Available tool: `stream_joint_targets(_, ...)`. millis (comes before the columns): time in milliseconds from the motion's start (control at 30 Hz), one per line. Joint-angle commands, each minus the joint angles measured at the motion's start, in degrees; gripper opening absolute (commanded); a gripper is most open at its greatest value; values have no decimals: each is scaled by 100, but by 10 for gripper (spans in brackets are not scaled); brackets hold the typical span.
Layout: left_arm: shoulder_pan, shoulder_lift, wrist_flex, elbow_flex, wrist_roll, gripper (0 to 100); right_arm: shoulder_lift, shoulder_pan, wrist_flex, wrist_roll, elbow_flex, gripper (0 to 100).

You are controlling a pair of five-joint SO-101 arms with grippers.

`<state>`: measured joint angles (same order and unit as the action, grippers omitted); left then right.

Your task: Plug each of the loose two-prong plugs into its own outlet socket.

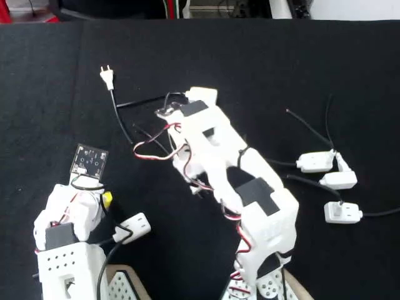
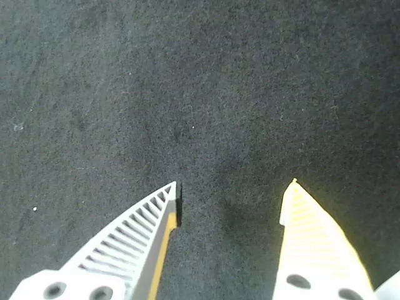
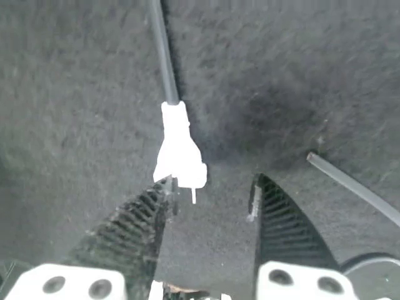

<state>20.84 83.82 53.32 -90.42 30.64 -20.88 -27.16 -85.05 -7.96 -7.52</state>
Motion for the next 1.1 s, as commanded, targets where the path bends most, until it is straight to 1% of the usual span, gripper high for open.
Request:
stream_joint_targets(0,31,53,18,31,35,267,312,70,273,-35,-154,192)
stream_joint_targets(100,31,53,18,31,35,267,312,70,536,-35,-391,192)
stream_joint_targets(233,31,53,18,31,35,267,312,44,624,-35,-505,192)
stream_joint_targets(333,31,53,18,31,35,267,312,-220,738,-35,-646,192)
stream_joint_targets(433,31,53,18,31,35,267,312,-466,1073,176,-866,192)
stream_joint_targets(800,31,53,18,31,35,267,119,-527,1108,185,-875,186)
stream_joint_targets(867,31,53,18,31,35,267,57,-589,1064,193,-787,155)
stream_joint_targets(967,31,53,18,31,35,267,48,-615,1064,202,-708,57)
stream_joint_targets(1000,31,53,18,31,35,267,48,-615,1046,193,-673,45)
stream_joint_targets(1067,31,53,18,31,35,267,48,-598,826,193,-523,65)
